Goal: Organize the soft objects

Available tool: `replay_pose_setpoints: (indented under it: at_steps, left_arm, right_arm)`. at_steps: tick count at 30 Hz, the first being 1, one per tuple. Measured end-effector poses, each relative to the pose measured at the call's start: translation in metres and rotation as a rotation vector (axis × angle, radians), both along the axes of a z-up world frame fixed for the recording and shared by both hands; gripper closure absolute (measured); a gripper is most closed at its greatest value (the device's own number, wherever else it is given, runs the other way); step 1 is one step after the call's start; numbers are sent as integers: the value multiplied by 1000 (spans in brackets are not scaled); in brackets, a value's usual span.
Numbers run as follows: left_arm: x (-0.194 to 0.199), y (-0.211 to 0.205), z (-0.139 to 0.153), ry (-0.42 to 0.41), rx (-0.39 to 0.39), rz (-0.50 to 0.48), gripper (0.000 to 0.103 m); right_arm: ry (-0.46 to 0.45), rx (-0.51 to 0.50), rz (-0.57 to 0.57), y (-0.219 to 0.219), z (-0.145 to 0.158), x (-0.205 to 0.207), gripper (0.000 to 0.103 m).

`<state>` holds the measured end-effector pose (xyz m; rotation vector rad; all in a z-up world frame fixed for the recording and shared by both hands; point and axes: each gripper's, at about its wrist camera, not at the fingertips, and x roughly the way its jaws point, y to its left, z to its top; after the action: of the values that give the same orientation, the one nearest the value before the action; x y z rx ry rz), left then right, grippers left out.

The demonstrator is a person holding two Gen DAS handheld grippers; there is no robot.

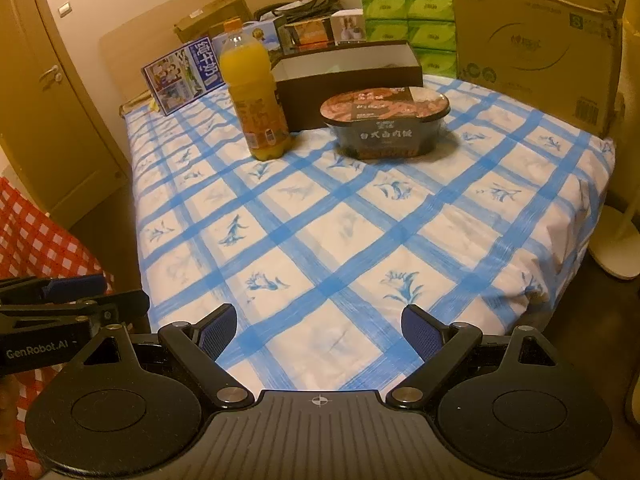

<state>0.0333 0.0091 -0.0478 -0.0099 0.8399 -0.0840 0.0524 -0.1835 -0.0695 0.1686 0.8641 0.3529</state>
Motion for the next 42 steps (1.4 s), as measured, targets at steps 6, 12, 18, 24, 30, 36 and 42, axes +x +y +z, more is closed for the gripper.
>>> replay_pose_setpoints:
  at_steps: [6,12,18,24,30,36,42]
  left_arm:
    - [5,-1,-2,7,0,-9,46]
    - [8,-2,-4,13,1,-6,46]
    - [8,-1,-4,13,0,-7,46]
    - [8,-1,-4,14,0,-7,46]
    - [9,-1,-5,14,1,-5,46]
    - [9,-1,-4,14,0,-7,46]
    - [9,-1,-5,14,0,-7,46]
  right_arm:
    - [7,-8,1,3,-2,3,14]
    - [10,-10,2,3,-5,6,14]
    - [13,-8,2,3,-5,7,14]
    - [13,-8,1,3,-5,7,14]
    - [12,-10,2,4,-6,7,14]
    - [11,-10,1,4,-5,7,14]
    - [12,-10,2,4,-5,7,14]
